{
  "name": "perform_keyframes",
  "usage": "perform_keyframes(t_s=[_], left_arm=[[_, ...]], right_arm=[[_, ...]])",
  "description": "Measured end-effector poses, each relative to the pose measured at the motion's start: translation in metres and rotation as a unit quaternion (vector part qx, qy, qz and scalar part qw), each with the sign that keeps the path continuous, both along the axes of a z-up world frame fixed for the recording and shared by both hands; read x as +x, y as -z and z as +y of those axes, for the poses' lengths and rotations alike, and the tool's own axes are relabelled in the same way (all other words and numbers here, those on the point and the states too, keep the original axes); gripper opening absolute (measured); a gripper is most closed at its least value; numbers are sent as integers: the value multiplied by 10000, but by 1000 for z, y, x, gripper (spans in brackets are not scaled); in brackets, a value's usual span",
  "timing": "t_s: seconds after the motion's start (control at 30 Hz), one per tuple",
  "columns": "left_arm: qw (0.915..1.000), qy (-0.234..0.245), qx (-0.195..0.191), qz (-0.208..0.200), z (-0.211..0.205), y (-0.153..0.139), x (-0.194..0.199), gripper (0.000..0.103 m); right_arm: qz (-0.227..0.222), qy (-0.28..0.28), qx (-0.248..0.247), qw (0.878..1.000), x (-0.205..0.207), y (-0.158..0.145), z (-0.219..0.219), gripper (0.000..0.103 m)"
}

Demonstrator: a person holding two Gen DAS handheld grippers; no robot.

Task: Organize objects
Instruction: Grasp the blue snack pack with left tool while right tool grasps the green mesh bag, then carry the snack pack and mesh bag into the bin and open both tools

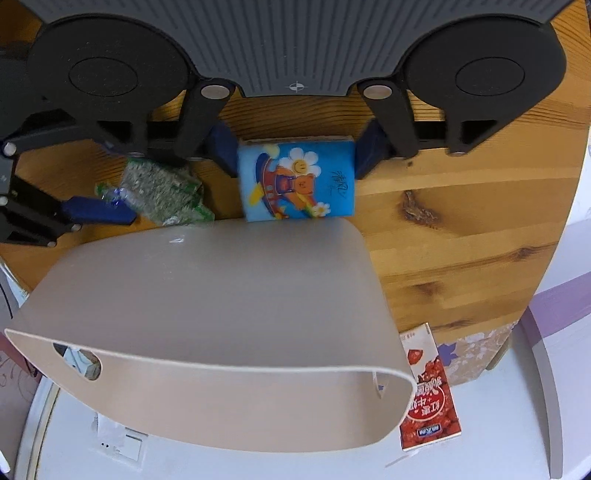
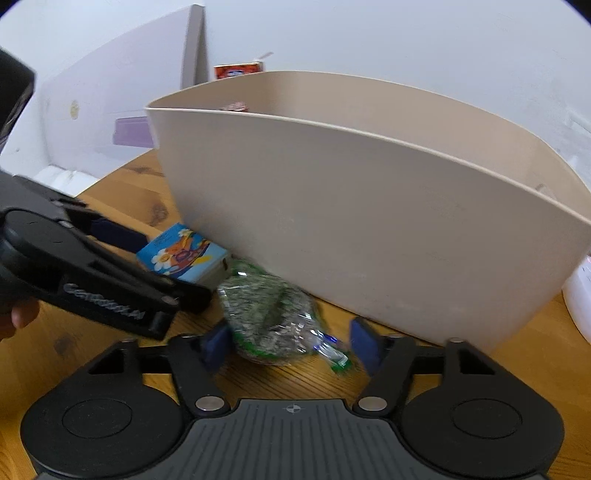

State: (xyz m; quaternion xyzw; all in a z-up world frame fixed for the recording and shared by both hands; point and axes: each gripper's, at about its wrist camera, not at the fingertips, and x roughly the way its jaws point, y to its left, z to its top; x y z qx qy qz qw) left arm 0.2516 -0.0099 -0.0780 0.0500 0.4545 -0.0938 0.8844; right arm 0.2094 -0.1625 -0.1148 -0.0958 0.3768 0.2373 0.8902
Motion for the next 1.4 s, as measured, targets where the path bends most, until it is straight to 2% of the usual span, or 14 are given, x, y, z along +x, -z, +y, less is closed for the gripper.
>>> perform_keyframes(t_s=[0.3,0.67,1.03,1.27,1.4], left_arm=[[9999,-68,-78,57,4,-5,-11,64],[9995,24,-22,-316,-1,-37,-49,64],[9959,116,-92,-895,-10,-90,-70,64],[9925,140,-26,-1217,-16,-125,-56,64],[9908,106,30,-1349,-18,-138,-41,64]], right_arm=[[124,-69,22,9999,-14,-5,-7,52],[-39,-8,208,9998,-50,-31,-37,51],[-745,216,523,9956,-77,-87,-76,51],[-1254,342,694,9891,-75,-128,-92,52],[-1427,433,722,9862,-59,-143,-99,52]])
